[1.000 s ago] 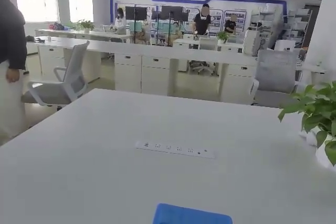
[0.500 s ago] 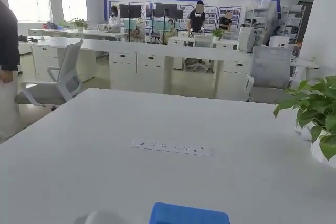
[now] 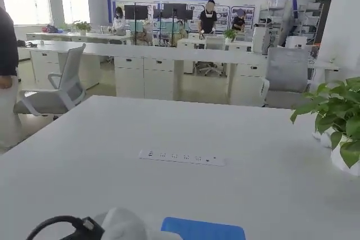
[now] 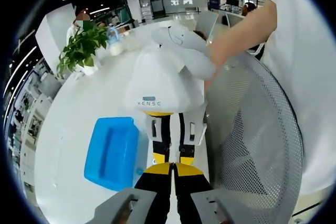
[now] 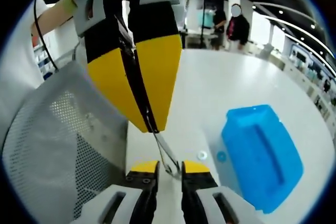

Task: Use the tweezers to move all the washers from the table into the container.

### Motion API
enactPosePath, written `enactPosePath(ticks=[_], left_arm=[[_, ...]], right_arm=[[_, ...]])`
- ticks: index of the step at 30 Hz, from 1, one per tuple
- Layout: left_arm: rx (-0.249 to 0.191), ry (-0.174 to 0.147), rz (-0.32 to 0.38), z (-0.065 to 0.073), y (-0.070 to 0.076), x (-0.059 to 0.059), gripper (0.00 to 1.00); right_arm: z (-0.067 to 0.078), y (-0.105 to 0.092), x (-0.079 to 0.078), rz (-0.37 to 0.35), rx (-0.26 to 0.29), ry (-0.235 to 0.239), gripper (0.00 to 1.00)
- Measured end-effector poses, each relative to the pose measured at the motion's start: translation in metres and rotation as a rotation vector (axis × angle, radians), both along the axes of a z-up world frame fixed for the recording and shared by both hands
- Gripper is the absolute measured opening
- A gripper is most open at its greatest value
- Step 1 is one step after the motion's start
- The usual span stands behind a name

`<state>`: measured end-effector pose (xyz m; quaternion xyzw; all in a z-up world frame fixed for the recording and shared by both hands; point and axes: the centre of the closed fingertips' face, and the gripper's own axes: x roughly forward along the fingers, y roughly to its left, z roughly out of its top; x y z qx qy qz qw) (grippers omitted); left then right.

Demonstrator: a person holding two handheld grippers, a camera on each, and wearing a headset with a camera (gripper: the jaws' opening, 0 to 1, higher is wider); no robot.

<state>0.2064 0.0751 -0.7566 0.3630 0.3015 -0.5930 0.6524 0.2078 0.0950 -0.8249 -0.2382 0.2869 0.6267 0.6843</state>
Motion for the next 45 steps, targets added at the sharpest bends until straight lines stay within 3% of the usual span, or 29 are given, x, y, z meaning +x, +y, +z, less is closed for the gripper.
enactPosePath(ticks=[3, 7, 14, 19, 45], left_arm=[[0.012, 0.031, -0.002, -0.001, 0.001, 0.002, 0.0], [0.023, 0.054, -0.011, -0.002, 0.002, 0.006, 0.0], [0.029, 0.08, -0.029, -0.002, -0.001, 0.009, 0.0], [-0.005, 0.118, -0.032, -0.003, -0.008, 0.009, 0.0], [0.019, 0.126, -0.055, -0.005, -0.005, 0.0, 0.0]], right_arm=[[0.012, 0.002, 0.0, -0.002, 0.045, 0.001, 0.15], [0.02, 0.003, 0.001, 0.0, 0.06, 0.01, 0.16], [0.019, 0.0, 0.006, -0.023, 0.049, 0.016, 0.17], [0.019, 0.002, 0.008, -0.031, 0.057, 0.024, 0.16], [0.016, 0.008, 0.006, -0.001, 0.05, 0.04, 0.12]])
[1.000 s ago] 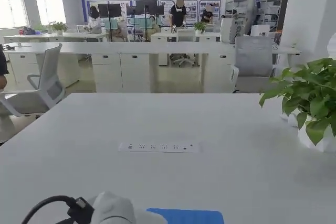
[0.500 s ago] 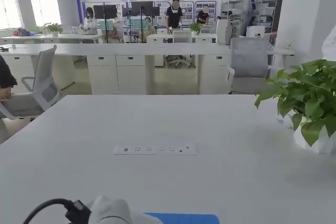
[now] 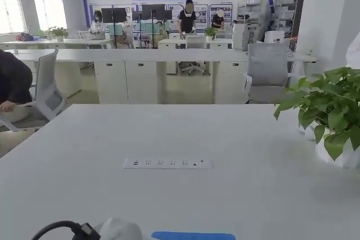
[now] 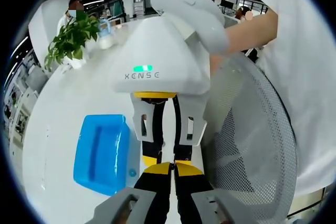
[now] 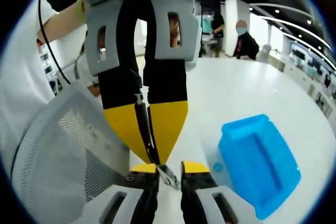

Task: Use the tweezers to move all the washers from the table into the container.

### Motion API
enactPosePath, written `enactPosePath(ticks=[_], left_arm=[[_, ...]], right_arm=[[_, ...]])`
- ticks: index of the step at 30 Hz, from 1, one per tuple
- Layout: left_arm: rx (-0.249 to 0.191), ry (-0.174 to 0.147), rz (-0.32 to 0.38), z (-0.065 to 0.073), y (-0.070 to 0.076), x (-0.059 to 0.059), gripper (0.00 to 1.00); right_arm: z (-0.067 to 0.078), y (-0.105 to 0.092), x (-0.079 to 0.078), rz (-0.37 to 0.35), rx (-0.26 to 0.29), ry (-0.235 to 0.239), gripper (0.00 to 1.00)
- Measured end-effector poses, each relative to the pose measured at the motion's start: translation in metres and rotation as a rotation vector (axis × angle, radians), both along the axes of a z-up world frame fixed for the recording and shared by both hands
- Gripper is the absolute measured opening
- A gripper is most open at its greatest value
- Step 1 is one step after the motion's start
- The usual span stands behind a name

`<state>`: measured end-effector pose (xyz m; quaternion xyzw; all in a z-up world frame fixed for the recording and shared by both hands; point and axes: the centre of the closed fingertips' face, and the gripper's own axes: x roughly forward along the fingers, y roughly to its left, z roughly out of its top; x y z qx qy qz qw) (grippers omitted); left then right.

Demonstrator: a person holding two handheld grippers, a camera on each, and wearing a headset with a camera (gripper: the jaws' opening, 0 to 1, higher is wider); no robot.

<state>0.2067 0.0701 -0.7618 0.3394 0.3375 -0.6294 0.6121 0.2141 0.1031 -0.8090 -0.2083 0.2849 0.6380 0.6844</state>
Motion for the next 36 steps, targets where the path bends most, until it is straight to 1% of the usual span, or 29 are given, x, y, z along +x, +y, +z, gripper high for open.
enactPosePath(ticks=[5, 10, 14, 17, 18, 19, 21, 23, 25, 26, 28, 30, 31, 32, 33, 35, 36], left_arm=[[0.001, -0.002, -0.002, 0.0, 0.0, -0.0003, 0.0], [-0.004, -0.007, 0.0, -0.0001, -0.0005, -0.0007, 0.0], [-0.005, -0.008, 0.002, -0.0002, -0.0008, -0.0002, 0.0], [-0.007, -0.009, 0.01, -0.0002, -0.0003, 0.0002, 0.0], [-0.012, -0.012, 0.019, -0.0002, -0.0001, 0.0011, 0.0], [-0.014, -0.017, 0.025, -0.0002, 0.0003, 0.002, 0.0], [-0.014, -0.024, 0.032, -0.0009, 0.0021, 0.0028, 0.0], [-0.015, -0.029, 0.035, -0.0012, 0.0035, 0.0037, 0.0], [-0.022, -0.046, 0.043, -0.0008, 0.0049, 0.0051, 0.0], [-0.024, -0.048, 0.045, -0.0009, 0.0053, 0.0049, 0.0], [-0.032, -0.054, 0.05, -0.0008, 0.0054, 0.0046, 0.0], [-0.051, -0.054, 0.045, 0.0003, 0.004, 0.0026, 0.0], [-0.062, -0.067, 0.044, 0.0016, 0.0026, 0.0037, 0.0], [-0.068, -0.077, 0.044, 0.0025, 0.0018, 0.005, 0.02], [-0.071, -0.082, 0.045, 0.0034, 0.0012, 0.0058, 0.04], [-0.077, -0.066, 0.044, 0.0049, 0.0001, 0.005, 0.02], [-0.075, -0.066, 0.042, 0.0046, 0.0002, 0.0052, 0.0]], right_arm=[[-0.0014, -0.0009, -0.0003, 0.005, -0.005, 0.002, 0.12], [-0.0038, -0.0026, -0.0024, 0.031, -0.023, 0.0, 0.1], [-0.0049, -0.0022, -0.0053, 0.046, -0.021, 0.008, 0.06], [-0.0052, -0.0015, -0.0049, 0.051, -0.022, -0.011, 0.05], [-0.0053, -0.0013, -0.0044, 0.067, -0.028, -0.034, 0.04], [-0.0055, -0.0011, -0.0041, 0.071, -0.032, -0.044, 0.04], [-0.0056, 0.0003, -0.0038, 0.064, -0.038, -0.036, 0.03], [-0.006, 0.0007, -0.0031, 0.058, -0.037, -0.045, 0.02], [-0.0056, 0.001, -0.0014, 0.049, -0.027, -0.056, 0.02], [-0.0056, 0.0012, -0.0015, 0.044, -0.019, -0.054, 0.02], [-0.0057, 0.0006, -0.0016, 0.035, -0.01, -0.059, 0.02], [-0.0056, 0.0003, -0.0024, 0.035, -0.006, -0.056, 0.02], [-0.0056, 0.0001, -0.002, 0.032, -0.004, -0.056, 0.02], [-0.0056, 0.0001, -0.0016, 0.03, -0.002, -0.054, 0.02], [-0.0055, 0.0003, -0.0014, 0.027, 0.001, -0.05, 0.02], [-0.0053, 0.0007, -0.0009, 0.022, 0.004, -0.045, 0.02], [-0.0053, 0.0009, -0.001, 0.022, 0.005, -0.044, 0.02]])
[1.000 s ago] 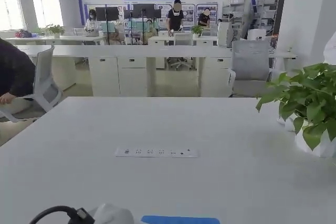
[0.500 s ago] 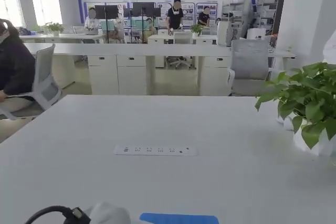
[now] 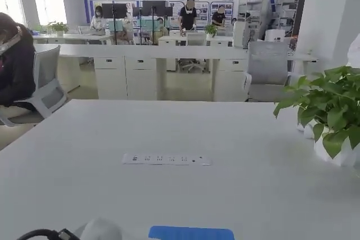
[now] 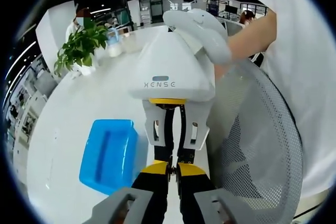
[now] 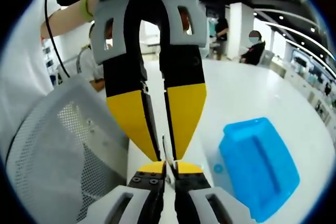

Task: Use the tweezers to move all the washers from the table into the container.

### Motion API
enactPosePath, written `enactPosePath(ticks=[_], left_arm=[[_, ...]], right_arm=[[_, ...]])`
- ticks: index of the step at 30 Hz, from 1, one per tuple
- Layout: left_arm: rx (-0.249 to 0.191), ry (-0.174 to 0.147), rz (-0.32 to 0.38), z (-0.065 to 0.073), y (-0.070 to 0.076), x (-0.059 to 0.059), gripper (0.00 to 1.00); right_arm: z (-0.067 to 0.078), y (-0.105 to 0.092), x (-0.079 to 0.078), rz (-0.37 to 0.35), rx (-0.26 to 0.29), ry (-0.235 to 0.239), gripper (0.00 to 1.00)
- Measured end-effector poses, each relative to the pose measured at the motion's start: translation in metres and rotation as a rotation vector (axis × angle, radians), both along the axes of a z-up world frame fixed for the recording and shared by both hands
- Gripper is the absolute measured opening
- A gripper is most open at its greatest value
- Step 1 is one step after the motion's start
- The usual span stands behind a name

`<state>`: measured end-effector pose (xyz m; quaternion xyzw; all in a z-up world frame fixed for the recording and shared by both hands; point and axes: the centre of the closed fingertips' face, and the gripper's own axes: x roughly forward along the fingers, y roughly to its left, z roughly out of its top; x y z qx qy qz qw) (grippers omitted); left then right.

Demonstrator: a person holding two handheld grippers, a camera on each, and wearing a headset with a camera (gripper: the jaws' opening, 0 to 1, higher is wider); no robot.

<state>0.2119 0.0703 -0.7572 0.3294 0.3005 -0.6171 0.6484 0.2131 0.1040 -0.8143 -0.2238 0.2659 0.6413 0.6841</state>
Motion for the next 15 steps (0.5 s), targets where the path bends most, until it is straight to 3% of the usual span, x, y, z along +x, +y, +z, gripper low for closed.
enactPosePath(ticks=[15], left_arm=[[0.018, -0.006, -0.01, -0.0042, 0.001, -0.0014, 0.0]], right_arm=[[-0.0001, 0.001, 0.0007, -0.029, 0.028, 0.019, 0.03]])
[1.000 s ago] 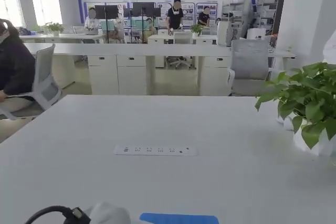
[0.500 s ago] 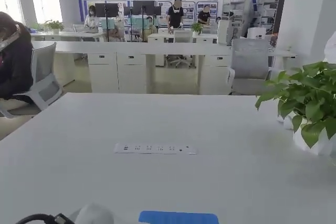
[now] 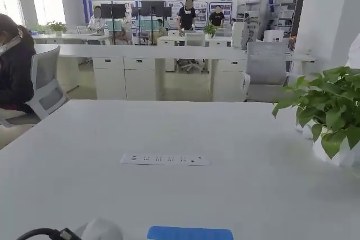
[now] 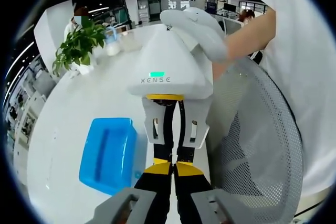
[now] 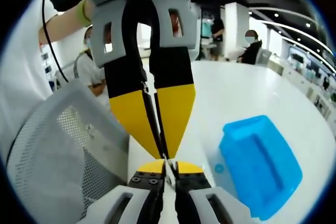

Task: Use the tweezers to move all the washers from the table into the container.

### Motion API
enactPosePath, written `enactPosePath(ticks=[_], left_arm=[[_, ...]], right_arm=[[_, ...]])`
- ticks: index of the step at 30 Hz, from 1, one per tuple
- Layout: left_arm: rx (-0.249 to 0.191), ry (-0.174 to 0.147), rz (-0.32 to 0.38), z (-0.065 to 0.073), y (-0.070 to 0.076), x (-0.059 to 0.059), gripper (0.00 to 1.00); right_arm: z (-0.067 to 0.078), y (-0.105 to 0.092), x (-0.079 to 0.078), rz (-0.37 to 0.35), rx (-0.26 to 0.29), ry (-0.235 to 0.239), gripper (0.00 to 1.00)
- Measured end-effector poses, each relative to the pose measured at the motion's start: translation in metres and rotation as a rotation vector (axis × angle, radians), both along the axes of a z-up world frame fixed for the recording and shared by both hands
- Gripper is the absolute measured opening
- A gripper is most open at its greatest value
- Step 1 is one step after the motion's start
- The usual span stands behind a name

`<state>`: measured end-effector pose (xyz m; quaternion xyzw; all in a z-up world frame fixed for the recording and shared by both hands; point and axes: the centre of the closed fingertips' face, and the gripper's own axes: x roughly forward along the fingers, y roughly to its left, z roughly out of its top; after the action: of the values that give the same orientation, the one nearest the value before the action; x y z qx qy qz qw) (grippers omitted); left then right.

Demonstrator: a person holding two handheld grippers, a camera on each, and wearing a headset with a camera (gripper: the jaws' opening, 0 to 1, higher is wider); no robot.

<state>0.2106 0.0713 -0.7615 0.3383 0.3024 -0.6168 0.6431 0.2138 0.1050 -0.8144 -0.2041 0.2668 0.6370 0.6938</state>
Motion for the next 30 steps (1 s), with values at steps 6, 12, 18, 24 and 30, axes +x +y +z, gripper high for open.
enactPosePath(ticks=[6, 12, 18, 24, 30], left_arm=[[-0.089, 0.025, 0.092, 0.004, -0.001, 0.003, 0.0], [-0.246, 0.059, 0.261, 0.013, 0.001, 0.005, 0.19], [-0.453, 0.03, 0.487, 0.029, 0.011, 0.011, 0.4], [-0.594, -0.061, 0.687, 0.045, 0.029, 0.017, 0.58], [-0.688, -0.145, 0.844, 0.052, 0.041, 0.016, 0.76]], right_arm=[[0.0, 0.0, 0.002, -0.012, 0.003, 0.0, 0.02], [0.001, 0.0, 0.004, -0.039, 0.013, 0.01, 0.02], [0.001, 0.0, 0.005, -0.071, 0.026, 0.006, 0.02], [0.002, -0.001, 0.006, -0.1, 0.037, 0.001, 0.02], [0.008, -0.004, 0.009, -0.144, 0.07, 0.03, 0.02]])
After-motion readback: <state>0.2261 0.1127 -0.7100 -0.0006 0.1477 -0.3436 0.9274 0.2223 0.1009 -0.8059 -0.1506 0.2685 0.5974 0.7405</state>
